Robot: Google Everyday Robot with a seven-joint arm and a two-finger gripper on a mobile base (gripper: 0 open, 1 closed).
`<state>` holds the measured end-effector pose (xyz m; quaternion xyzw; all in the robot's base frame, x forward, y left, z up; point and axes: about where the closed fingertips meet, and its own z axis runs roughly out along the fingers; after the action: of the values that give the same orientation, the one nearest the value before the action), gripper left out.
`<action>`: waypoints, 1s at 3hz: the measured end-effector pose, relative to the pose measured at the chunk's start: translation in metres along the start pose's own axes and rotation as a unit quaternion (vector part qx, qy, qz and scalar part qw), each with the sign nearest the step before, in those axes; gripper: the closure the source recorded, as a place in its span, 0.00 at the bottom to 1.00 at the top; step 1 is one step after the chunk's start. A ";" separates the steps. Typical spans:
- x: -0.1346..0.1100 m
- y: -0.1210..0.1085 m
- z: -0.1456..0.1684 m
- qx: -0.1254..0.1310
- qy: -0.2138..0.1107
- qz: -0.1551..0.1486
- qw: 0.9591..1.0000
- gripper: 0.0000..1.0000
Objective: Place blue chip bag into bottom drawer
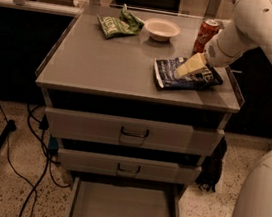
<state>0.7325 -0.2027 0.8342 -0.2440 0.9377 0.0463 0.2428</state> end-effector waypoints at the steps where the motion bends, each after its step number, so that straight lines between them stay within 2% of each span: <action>1: 0.006 -0.002 0.006 -0.008 0.005 0.009 1.000 0.00; 2: 0.011 -0.001 0.014 -0.016 0.010 0.016 1.000 0.09; 3: 0.011 -0.001 0.014 -0.016 0.010 0.016 1.000 0.27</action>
Offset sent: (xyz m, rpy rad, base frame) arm -0.0035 -0.0078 -0.0210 0.0470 0.0518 -0.0229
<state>0.7306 -0.2060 0.8170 -0.2334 0.9430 0.0631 0.2287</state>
